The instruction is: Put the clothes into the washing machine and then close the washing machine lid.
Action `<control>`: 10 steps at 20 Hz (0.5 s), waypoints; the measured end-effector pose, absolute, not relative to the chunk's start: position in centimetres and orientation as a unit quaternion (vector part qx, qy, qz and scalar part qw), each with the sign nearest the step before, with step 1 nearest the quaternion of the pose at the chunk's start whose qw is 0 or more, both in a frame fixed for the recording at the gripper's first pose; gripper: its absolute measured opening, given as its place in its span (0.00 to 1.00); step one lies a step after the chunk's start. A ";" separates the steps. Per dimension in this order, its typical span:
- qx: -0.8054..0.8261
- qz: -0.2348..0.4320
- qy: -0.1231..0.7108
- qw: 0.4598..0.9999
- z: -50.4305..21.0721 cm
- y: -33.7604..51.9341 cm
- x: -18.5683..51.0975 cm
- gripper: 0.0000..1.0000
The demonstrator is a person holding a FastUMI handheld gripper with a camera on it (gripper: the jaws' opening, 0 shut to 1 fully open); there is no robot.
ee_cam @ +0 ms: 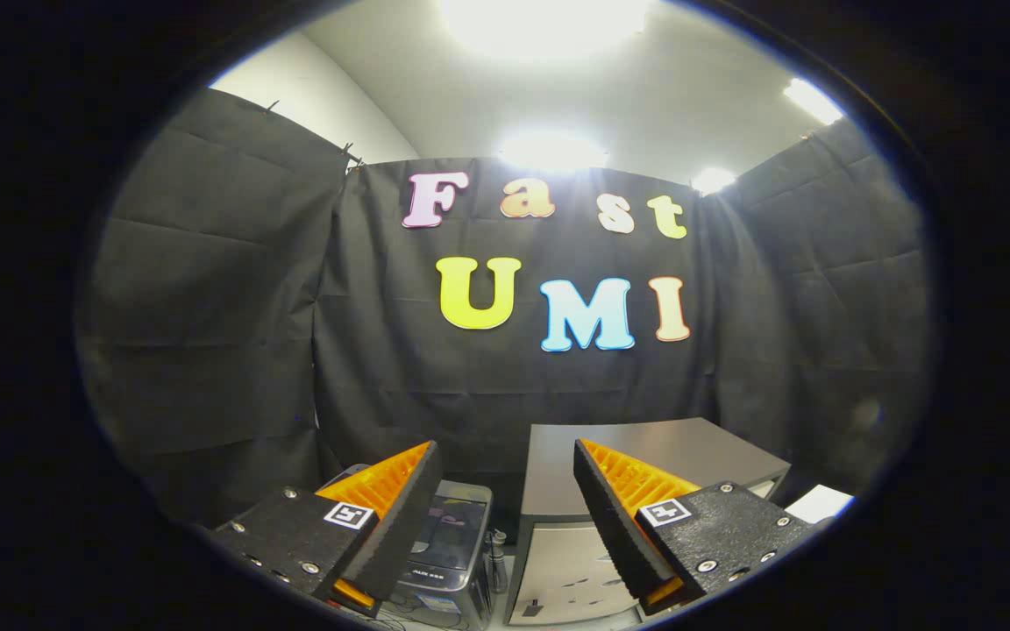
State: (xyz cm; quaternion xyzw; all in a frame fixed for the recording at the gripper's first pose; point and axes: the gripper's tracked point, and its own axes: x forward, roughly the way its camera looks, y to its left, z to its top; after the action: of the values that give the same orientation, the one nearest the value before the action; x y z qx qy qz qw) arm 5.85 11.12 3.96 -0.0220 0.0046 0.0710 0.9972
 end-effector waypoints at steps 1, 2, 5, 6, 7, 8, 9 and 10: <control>-0.022 0.066 0.002 0.998 4.2 10.4 5.2 0.95; -0.022 0.062 0.000 0.998 4.5 9.5 4.5 0.95; -0.016 0.050 -0.005 0.999 4.9 7.6 2.9 0.95; -0.013 0.047 -0.005 0.999 4.9 7.1 2.3 0.95; -0.012 0.043 -0.006 0.999 5.0 7.0 2.0 0.95; -0.012 0.039 -0.007 0.999 5.0 6.6 1.6 0.95; -0.012 0.037 -0.005 0.999 4.8 6.2 1.3 0.95; -0.010 0.036 -0.004 0.999 4.7 6.0 0.8 0.95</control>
State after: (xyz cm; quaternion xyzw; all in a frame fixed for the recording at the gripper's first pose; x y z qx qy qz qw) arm 0.83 5.99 4.72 -0.0100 -0.0042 0.0358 0.9993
